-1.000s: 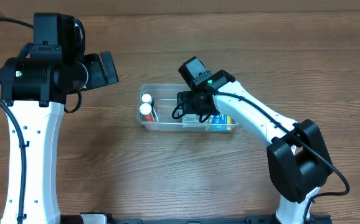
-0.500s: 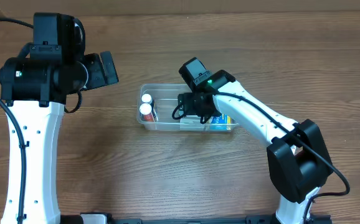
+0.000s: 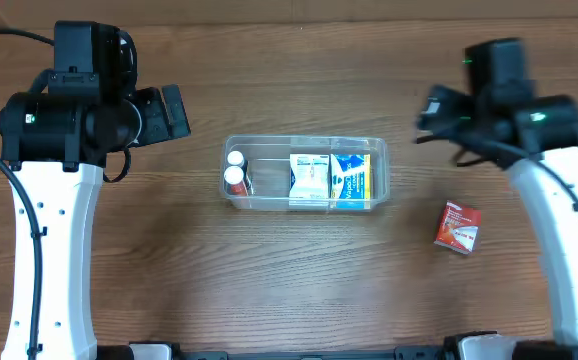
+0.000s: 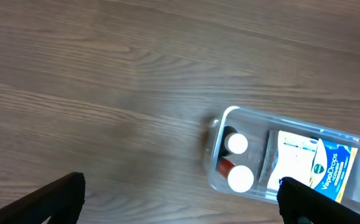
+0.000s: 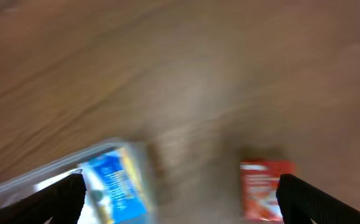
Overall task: Pack container
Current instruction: 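Grasp the red medicine box with the right gripper, then lower the red box into the container's right end and release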
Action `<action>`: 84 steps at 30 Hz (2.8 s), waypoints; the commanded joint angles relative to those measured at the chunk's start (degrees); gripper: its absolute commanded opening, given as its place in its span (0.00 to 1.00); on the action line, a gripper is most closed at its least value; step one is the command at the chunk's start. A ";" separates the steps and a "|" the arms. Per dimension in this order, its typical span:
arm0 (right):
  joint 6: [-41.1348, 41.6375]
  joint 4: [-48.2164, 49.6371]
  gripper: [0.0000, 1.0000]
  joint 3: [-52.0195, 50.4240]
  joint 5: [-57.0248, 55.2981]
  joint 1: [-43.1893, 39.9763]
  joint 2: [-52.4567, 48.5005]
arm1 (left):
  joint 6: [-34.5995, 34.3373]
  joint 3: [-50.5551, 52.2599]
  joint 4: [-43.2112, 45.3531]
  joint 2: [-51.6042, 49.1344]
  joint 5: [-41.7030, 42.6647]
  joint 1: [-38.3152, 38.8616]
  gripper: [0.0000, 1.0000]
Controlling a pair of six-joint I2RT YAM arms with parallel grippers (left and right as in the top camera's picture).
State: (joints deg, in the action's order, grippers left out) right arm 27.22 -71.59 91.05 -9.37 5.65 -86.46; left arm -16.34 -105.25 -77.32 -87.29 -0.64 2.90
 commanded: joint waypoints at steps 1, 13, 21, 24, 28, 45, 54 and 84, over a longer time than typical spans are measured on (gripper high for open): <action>-1.97 -1.14 1.00 -6.36 -0.46 -6.62 -1.46 | 0.92 -0.92 -0.02 0.20 0.04 -0.31 1.00; -9.73 24.39 1.00 -38.14 5.57 -13.66 -1.62 | 0.90 -0.92 -0.09 0.20 0.09 -0.31 1.00; -9.73 34.58 1.00 -46.25 5.42 -13.66 -2.78 | 0.92 -0.92 -0.22 0.20 0.07 -0.31 1.00; -9.94 36.52 1.00 -47.76 5.42 -13.66 -3.04 | 0.92 -0.92 -0.22 0.20 0.07 -0.31 1.00; -10.86 37.38 1.00 -48.68 5.44 -13.66 -3.04 | 0.92 -0.92 -0.22 0.20 0.09 -0.31 1.00; -11.19 34.05 0.99 -48.68 5.66 -13.66 -3.04 | 0.92 -0.92 -0.50 0.20 0.09 -0.31 1.00; -11.19 34.10 0.77 -48.68 5.68 -13.66 -3.04 | 0.92 -0.92 -0.46 0.20 0.09 -0.31 1.00; -11.02 20.31 0.59 -14.99 21.38 4.70 3.72 | 0.90 -0.92 -0.48 0.20 0.09 -0.31 1.00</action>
State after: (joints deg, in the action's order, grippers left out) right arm 16.27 -52.42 73.76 11.20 4.69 -83.88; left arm -16.32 -105.25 -77.93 -87.29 -0.64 2.90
